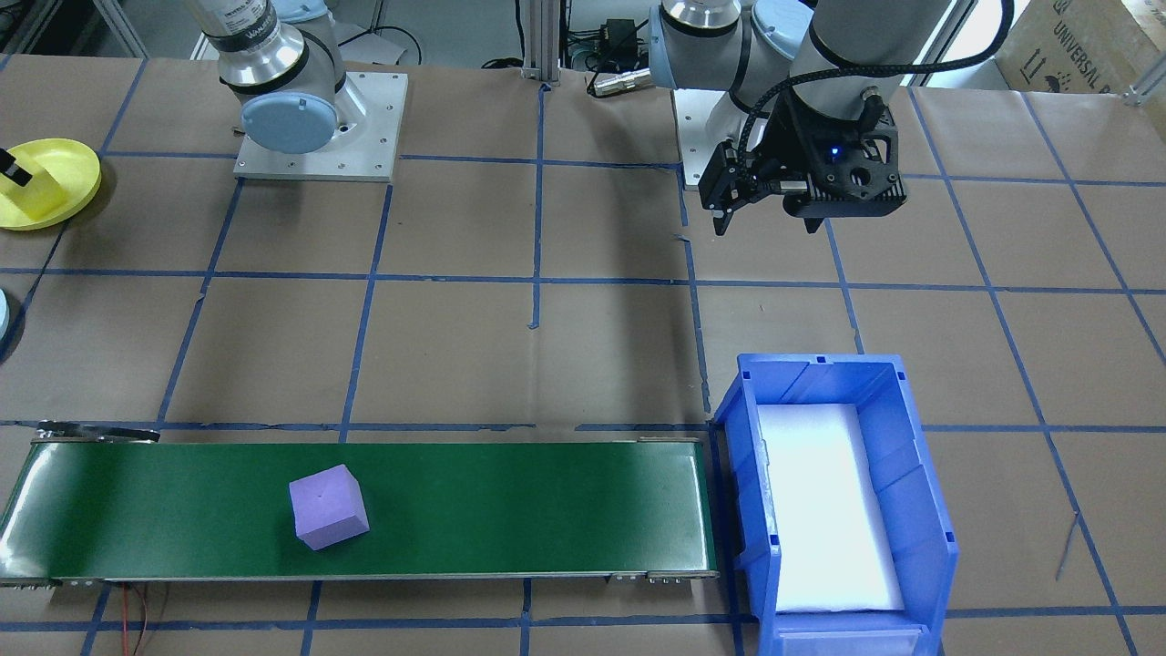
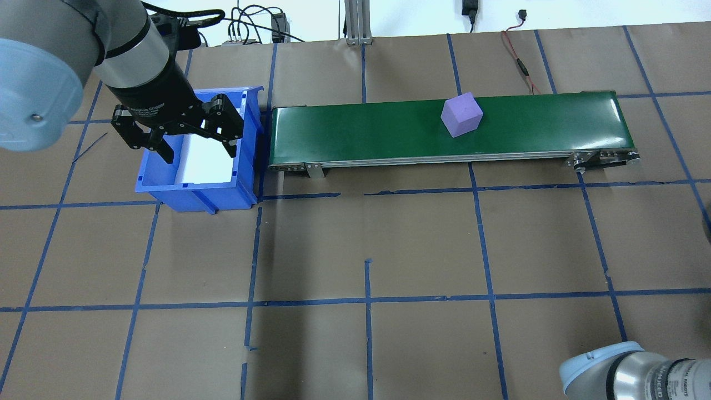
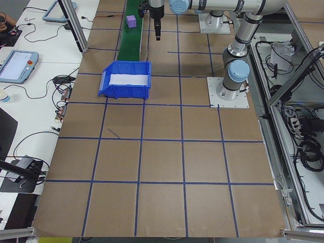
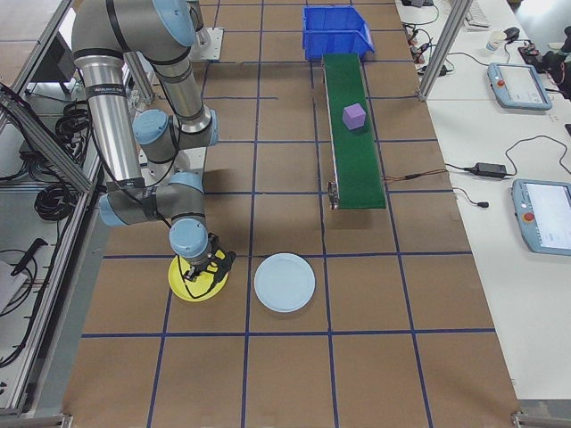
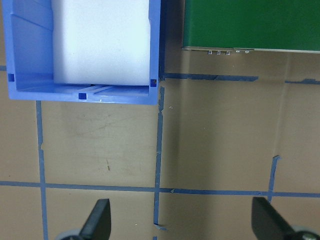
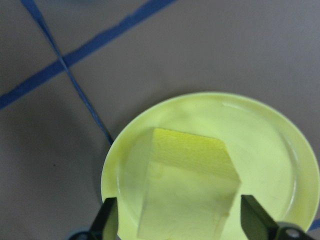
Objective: Move block left to right into plate
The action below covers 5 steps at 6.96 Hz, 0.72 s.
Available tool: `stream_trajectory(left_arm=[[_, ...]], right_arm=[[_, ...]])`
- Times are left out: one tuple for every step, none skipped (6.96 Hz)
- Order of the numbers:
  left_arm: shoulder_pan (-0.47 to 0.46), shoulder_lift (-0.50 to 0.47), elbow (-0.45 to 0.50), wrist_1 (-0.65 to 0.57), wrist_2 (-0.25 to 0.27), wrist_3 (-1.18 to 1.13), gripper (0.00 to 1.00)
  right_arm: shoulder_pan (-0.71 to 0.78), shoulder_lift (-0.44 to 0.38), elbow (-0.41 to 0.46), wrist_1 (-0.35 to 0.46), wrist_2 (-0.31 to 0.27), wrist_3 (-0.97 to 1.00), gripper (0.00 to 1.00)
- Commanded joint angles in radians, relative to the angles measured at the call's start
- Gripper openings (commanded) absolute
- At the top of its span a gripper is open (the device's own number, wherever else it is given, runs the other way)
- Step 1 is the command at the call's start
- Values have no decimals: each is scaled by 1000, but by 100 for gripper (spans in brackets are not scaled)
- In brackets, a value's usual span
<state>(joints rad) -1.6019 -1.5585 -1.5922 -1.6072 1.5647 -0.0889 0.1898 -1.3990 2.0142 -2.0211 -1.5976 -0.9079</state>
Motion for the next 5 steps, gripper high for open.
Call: stream_trajectory(left_arm=[[0,0,0,1,0,0,100],[0,0,0,1,0,0,100],[2,-2,1,1,0,0,100],[-1,-3,1,1,-2,0,100],[-3,-3,1,1,-2,0,100]], right_arm=[[115,-9,-133,83,95,53,100],[222,-9,-193,119,91,102,100],[328,3,-225,145,102,186,100],[440,11,-242,144,110,290,100],[529,47,-276,142,193,302,100]])
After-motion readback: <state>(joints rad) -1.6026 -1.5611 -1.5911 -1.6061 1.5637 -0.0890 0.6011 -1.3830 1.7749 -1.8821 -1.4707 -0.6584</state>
